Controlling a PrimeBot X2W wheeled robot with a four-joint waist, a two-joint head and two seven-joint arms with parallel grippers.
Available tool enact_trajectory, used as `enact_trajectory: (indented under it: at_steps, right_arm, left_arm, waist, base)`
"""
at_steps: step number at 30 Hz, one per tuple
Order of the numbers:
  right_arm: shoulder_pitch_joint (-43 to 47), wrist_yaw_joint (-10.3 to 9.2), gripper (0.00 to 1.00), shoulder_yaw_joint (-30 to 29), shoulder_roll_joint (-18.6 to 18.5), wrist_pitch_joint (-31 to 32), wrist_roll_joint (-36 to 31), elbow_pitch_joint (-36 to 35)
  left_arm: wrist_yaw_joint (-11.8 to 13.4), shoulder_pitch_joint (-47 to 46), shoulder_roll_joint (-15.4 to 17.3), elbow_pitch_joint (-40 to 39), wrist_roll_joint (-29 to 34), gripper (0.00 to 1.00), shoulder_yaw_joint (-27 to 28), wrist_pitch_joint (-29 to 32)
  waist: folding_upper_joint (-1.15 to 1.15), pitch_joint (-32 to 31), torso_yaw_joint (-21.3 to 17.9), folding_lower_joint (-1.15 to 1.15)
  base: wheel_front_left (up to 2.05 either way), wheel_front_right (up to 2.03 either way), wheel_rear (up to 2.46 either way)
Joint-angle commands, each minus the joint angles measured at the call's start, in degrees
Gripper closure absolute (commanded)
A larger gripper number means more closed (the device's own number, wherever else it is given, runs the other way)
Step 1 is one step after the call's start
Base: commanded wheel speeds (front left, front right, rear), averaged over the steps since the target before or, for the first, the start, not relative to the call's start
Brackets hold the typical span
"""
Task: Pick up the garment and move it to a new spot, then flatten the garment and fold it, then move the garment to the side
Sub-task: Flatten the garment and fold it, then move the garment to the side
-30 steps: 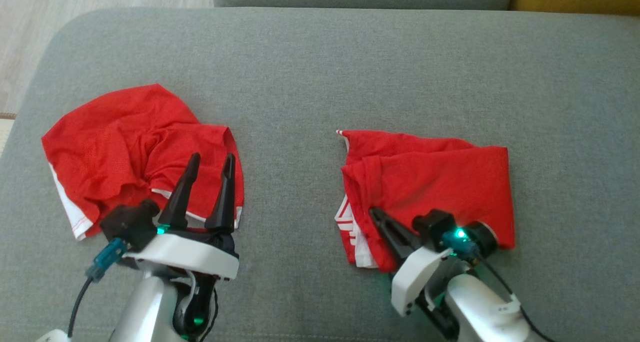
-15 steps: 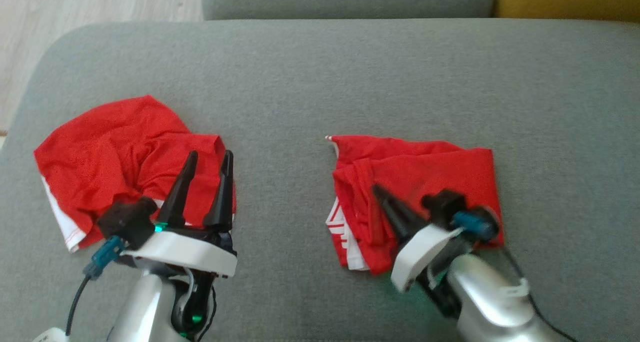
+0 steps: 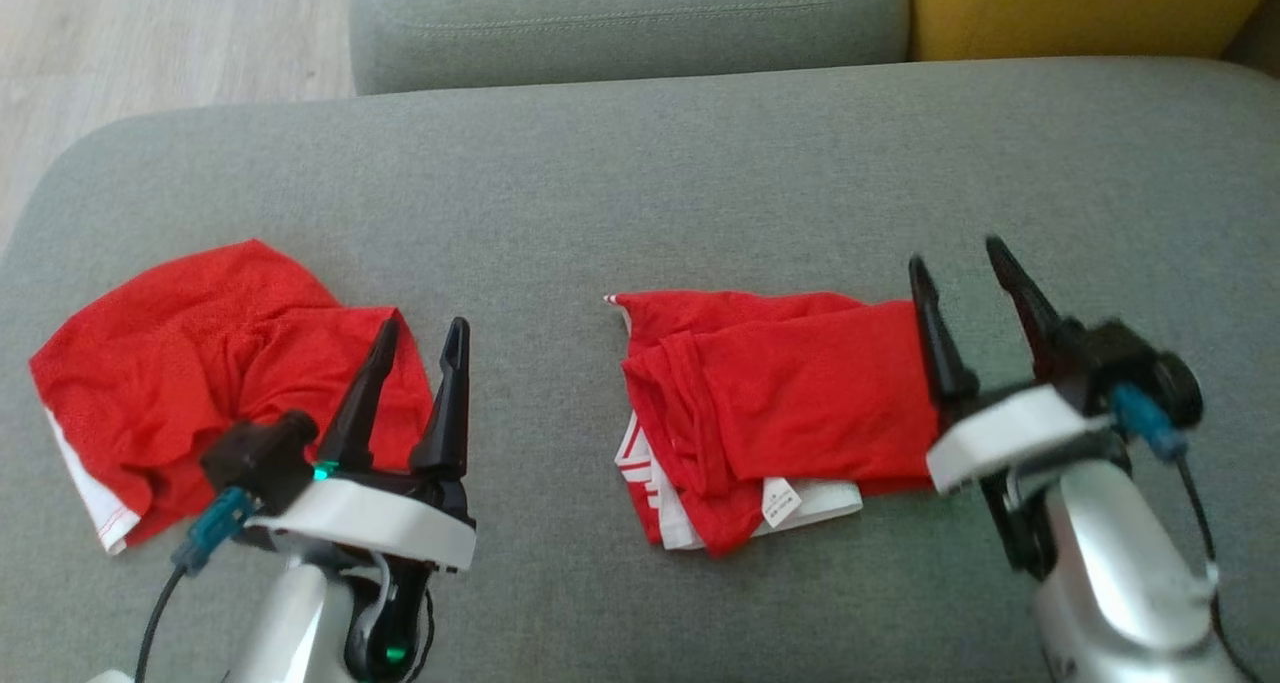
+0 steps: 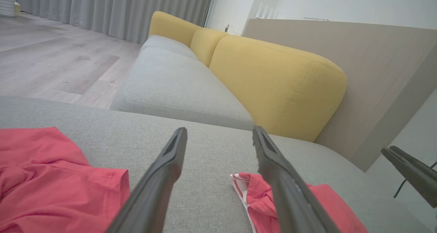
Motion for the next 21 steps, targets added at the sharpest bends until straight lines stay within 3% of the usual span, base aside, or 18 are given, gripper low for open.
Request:
enact_trajectory:
  at_steps: [1,9,21]
  right_arm:
    - [1.61,-0.05,0.00,-0.22,1.09,-0.67,-1.47,-3.47]
    - [9.12,-0.05,0.00,-6.72,1.99,-0.89,-4.10,-10.51]
    - [11.31,-0.05,0.00,-7.52,2.29,1.11,-3.15,-13.40]
  left_arm:
    - [-0.25,-0.94,0.17,-2.12,0.40,0.00,1.62,-0.30]
    - [0.83,0.22,0.17,-3.27,0.17,0.00,2.73,-0.30]
    - [0.82,0.90,0.17,-4.20,0.63,0.00,3.68,-0.30]
  waist:
    - [0.00,-0.23,-0.34,0.00]
    - [0.00,-0.43,-0.84,0.00]
    - [0.00,0.36,-0.95,0.00]
  base:
    - [0.00,0.00,0.00]
    - [0.00,0.00,0.00]
    - [0.00,0.00,0.00]
